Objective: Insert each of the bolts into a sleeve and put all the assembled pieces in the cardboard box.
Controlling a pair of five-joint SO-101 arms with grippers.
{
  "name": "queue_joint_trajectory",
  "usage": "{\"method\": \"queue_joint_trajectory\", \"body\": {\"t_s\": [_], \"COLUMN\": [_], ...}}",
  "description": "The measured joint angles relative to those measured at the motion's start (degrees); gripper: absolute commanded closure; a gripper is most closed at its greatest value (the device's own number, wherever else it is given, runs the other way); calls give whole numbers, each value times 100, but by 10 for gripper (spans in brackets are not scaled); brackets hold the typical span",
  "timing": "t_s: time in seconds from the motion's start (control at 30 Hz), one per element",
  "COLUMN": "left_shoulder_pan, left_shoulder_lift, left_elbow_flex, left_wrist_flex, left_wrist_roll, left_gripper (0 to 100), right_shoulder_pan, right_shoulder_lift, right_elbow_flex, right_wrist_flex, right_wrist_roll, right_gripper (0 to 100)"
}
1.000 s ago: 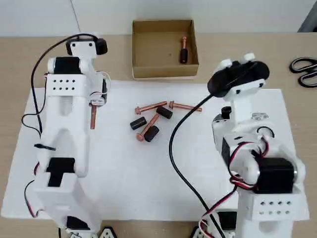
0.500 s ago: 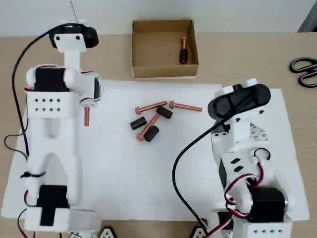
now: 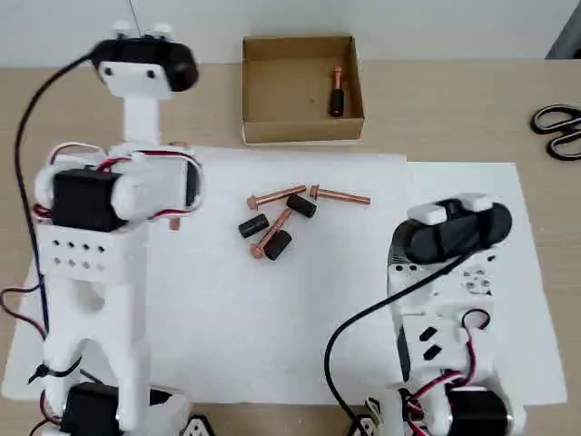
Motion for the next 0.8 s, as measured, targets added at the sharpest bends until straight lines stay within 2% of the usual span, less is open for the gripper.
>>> {"method": "queue_joint_trajectory", "body": {"t_s": [0.17, 0.3, 0.6, 0.8], "left_shoulder_pan": [580, 826, 1169, 1538], "left_shoulder_lift": [0, 0, 0, 0], "left_elbow_flex": [0, 0, 0, 0], "left_wrist_flex": [0, -79, -475, -1055], "left_wrist_roll": [765, 914, 958, 1486], "left_gripper": [994, 994, 994, 994], "right_shoulder_pan": [-9, -308, -1574, -2198], "right_shoulder_lift": [-774, -1196, -1310, -1327], "right_elbow_flex": [1178, 1829, 2347, 2532], "right_wrist_flex": [-844, -1275, -1697, -1846], "right_wrist_roll": [0, 0, -35, -35], "right_gripper": [995, 995, 995, 995]}}
